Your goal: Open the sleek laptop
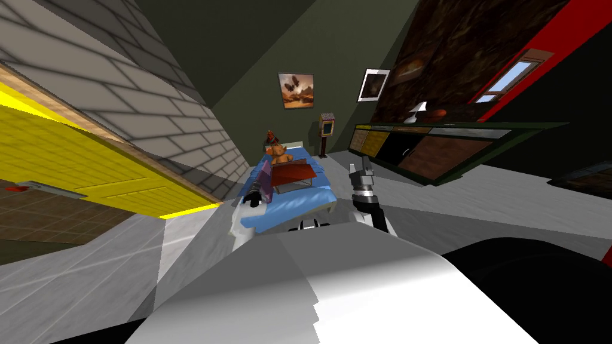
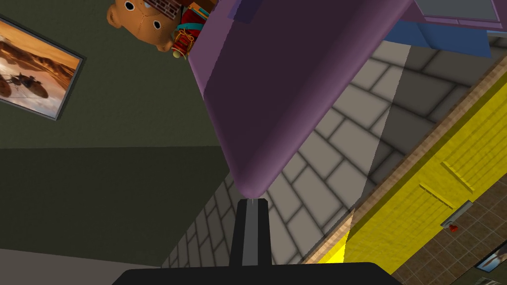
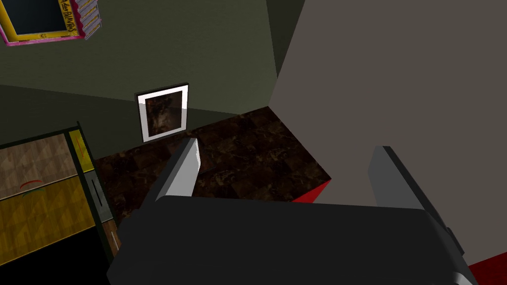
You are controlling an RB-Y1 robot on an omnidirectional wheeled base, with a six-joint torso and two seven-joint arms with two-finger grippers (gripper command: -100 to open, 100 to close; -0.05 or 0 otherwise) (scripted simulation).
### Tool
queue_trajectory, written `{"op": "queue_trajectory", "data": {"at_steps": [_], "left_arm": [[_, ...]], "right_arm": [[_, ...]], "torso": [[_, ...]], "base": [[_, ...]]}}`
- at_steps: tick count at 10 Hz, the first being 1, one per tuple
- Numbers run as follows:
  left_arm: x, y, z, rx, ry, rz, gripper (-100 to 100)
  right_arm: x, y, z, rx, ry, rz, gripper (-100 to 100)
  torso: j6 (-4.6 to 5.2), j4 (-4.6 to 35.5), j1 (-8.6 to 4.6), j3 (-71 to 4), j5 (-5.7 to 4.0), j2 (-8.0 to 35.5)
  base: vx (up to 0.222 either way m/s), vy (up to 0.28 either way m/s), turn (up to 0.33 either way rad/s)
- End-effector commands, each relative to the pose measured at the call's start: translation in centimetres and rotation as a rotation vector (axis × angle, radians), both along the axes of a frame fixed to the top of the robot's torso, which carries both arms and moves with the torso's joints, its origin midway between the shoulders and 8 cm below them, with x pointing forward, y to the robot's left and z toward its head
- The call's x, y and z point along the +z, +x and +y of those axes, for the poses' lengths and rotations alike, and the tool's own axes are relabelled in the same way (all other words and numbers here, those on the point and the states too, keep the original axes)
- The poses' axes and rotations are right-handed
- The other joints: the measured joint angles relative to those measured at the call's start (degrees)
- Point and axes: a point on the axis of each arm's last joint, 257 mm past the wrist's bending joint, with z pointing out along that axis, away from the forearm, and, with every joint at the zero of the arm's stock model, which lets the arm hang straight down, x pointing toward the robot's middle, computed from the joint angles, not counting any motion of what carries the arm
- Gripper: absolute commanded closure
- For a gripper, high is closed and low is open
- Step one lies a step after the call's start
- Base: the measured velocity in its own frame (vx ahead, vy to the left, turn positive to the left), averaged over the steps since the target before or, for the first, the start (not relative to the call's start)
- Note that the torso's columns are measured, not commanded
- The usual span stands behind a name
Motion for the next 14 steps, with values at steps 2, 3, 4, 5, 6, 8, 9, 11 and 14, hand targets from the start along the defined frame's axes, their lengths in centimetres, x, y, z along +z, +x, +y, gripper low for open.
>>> {"op": "queue_trajectory", "data": {"at_steps": [2,3,4,5,6,8,9,11,14], "left_arm": [[0.0,-1.2,1.3,-0.043,0.004,0.000,100],[0.0,-1.2,1.3,-0.047,-0.001,-0.001,100],[0.1,-1.8,1.7,-0.068,0.002,0.001,100],[0.1,-1.7,1.7,-0.071,-0.002,0.001,100],[0.1,-2.3,2.0,-0.093,0.000,0.005,100],[0.1,-2.9,2.2,-0.119,-0.003,0.010,100],[0.1,-2.9,2.2,-0.122,-0.007,0.010,100],[0.1,-3.4,2.3,-0.150,-0.012,0.017,100],[-0.4,-3.5,5.0,-0.075,0.002,0.030,-100]], "right_arm": [[0.0,0.0,0.0,0.000,0.000,0.000,0],[0.0,0.0,0.0,0.000,0.000,0.000,0],[0.0,0.0,0.0,0.000,0.000,0.000,0],[0.0,0.0,0.0,0.000,0.000,0.000,0],[0.0,0.0,0.0,0.000,0.000,0.000,0],[0.0,0.0,0.0,0.000,0.000,0.000,0],[0.0,0.0,0.0,0.000,0.000,0.000,0],[0.0,0.0,0.0,0.000,0.000,0.000,0],[0.0,0.0,0.0,0.000,0.000,0.000,0]], "torso": [[0.02,0.0,-0.06,0.0,-0.01,0.0],[-0.03,0.0,-0.11,0.0,-0.03,0.0],[-0.01,0.0,-0.07,0.0,-0.03,0.0],[-0.06,0.0,-0.07,0.0,-0.03,0.0],[-0.02,0.0,-0.03,0.0,-0.02,0.0],[-0.02,0.0,-0.01,0.0,-0.01,0.0],[-0.06,0.0,-0.05,0.0,-0.02,0.1],[-0.05,0.0,-0.13,0.0,-0.04,0.0],[-0.03,0.0,-0.01,0.1,0.01,0.1]], "base": [[0.054,-0.084,0.113],[0.052,-0.083,0.071],[0.053,-0.093,0.131],[0.048,-0.082,0.074],[0.059,-0.093,0.115],[0.038,-0.080,0.120],[0.037,-0.078,0.077],[0.053,-0.099,0.100],[0.019,-0.065,-0.014]]}}
